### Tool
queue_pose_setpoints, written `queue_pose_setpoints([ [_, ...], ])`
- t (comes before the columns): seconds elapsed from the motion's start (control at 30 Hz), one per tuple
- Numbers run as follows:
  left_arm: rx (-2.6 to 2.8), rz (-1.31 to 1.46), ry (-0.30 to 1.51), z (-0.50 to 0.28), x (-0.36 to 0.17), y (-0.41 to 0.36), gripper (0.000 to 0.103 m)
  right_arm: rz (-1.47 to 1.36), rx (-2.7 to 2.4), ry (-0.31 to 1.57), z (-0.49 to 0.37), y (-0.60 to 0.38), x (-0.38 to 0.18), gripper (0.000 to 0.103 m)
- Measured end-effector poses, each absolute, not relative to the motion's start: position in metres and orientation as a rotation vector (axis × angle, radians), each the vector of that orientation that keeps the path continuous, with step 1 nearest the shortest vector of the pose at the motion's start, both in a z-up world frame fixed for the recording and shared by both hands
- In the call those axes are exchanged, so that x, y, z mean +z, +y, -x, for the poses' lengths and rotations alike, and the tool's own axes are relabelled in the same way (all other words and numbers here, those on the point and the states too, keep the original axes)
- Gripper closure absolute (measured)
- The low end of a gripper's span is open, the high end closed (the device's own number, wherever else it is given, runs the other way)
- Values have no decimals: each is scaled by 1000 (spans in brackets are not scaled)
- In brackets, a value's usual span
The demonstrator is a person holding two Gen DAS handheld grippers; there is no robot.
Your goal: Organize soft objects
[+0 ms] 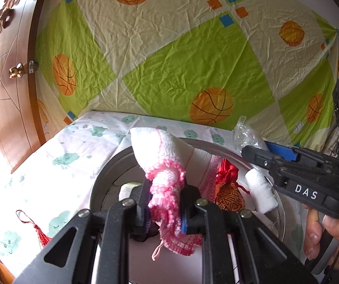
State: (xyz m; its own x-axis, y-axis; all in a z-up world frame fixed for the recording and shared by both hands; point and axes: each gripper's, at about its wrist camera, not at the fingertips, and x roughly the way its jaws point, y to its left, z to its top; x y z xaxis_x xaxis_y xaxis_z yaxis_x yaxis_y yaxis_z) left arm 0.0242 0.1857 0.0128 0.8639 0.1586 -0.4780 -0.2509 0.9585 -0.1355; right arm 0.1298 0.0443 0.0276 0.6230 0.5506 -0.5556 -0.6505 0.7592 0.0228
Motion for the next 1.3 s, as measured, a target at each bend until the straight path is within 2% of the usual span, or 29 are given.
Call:
queue_pose_setpoints([
  [0.17,195,207,526,-33,8,187,85,215,698,621,-138,50,18,57],
  [0.23,191,209,549,-37,6,187,81,226,704,638,-138,51,16,52],
  [0.33,203,206,560,-39,5,187,65,219,703,620,-135,48,16,38],
  [0.37,206,201,561,-38,5,186,52,218,699,613,-133,48,16,32],
  [0.4,212,202,557,-37,5,186,46,216,698,606,-132,47,17,31],
  [0.53,224,199,533,-31,10,186,43,206,688,584,-128,40,20,30],
  [0.67,227,190,516,-26,14,183,28,174,676,574,-125,29,22,30],
  [0.77,238,205,505,-21,15,183,26,162,669,564,-121,21,24,29],
  [0.9,252,201,486,-15,16,178,7,147,670,543,-109,10,26,29],
  [1.13,277,167,416,5,25,163,1,139,660,502,-87,-4,28,29],
  [1.3,277,153,383,14,31,153,1,122,658,484,-77,-12,31,28],
])
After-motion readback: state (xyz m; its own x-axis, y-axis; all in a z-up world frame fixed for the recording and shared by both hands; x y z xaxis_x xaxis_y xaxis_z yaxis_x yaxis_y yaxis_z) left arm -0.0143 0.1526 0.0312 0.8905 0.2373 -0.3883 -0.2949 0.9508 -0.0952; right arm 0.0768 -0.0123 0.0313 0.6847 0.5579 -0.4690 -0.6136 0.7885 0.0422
